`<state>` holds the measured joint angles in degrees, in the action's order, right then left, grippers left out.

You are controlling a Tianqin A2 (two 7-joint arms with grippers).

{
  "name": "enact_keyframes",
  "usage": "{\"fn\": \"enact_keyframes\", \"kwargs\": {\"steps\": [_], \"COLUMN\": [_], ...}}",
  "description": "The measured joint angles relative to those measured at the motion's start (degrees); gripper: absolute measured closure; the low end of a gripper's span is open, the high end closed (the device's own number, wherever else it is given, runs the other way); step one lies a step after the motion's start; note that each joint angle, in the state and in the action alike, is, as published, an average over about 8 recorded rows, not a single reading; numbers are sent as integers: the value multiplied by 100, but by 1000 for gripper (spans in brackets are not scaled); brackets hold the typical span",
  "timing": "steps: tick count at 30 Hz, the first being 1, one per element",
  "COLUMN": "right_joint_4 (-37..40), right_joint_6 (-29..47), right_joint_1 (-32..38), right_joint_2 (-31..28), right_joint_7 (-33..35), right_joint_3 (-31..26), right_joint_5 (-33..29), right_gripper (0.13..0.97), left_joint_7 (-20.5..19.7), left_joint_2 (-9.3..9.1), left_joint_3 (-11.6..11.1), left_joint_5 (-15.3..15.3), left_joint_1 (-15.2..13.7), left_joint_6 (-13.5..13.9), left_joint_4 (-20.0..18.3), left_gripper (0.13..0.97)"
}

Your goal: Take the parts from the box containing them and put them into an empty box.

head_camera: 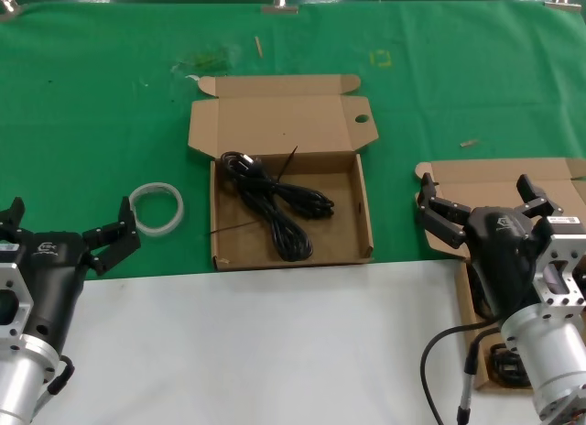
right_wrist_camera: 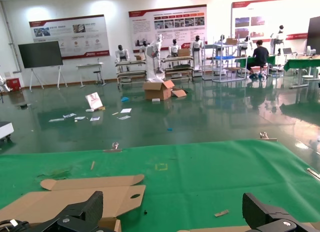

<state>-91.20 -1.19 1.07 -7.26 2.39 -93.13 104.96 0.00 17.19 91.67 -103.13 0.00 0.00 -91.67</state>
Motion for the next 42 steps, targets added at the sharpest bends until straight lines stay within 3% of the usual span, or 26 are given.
{"fn": "enact_keyframes", "kwargs": {"steps": [42], "right_joint_4": [0], "right_joint_6": [0], "right_joint_1": [0], "right_joint_2": [0], "right_joint_7": [0], "right_joint_3": [0], "right_joint_5": [0], "right_gripper": [129], "left_joint_7": [0], "left_joint_2": [0], "left_joint_3": [0], "left_joint_5": [0], "left_joint_1": [0], "left_joint_6": [0], "left_joint_4": [0], "left_gripper": [132]}}
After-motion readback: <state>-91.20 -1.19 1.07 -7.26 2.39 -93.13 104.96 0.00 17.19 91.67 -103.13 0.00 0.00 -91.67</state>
